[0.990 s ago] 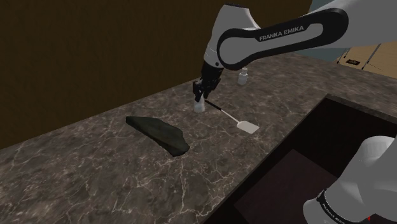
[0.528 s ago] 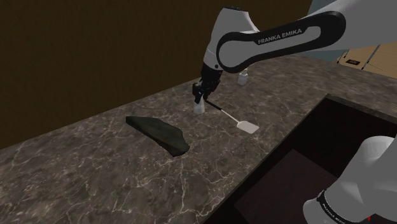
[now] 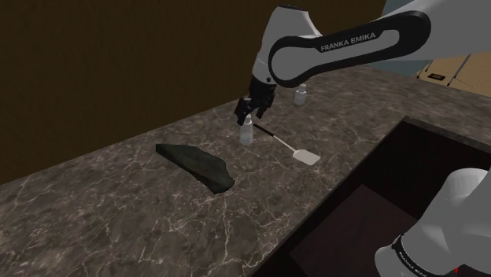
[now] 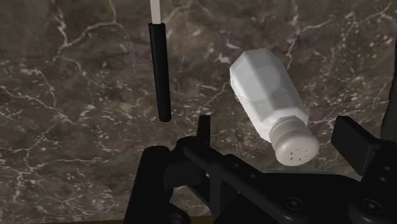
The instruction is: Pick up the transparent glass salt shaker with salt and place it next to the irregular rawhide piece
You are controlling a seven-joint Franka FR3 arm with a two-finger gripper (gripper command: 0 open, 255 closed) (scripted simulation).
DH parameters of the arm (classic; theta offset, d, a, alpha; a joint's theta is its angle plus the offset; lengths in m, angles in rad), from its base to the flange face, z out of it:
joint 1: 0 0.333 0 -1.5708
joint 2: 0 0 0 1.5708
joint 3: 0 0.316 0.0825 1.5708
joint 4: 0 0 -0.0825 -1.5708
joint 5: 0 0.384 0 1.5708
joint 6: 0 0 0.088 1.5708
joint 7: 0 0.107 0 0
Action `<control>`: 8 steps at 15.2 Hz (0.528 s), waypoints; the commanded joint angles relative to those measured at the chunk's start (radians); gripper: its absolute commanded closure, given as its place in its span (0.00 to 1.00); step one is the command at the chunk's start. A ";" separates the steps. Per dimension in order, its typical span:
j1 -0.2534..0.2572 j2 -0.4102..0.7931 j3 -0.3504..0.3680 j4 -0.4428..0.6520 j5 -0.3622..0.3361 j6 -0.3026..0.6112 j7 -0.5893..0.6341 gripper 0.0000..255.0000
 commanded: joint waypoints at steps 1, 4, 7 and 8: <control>-0.001 -0.028 -0.002 0.018 -0.001 -0.046 0.002 0.00; -0.003 -0.055 -0.005 0.046 -0.002 -0.102 0.002 0.00; -0.003 -0.055 -0.005 0.046 -0.002 -0.102 0.002 0.00; -0.003 -0.055 -0.005 0.046 -0.002 -0.102 0.002 0.00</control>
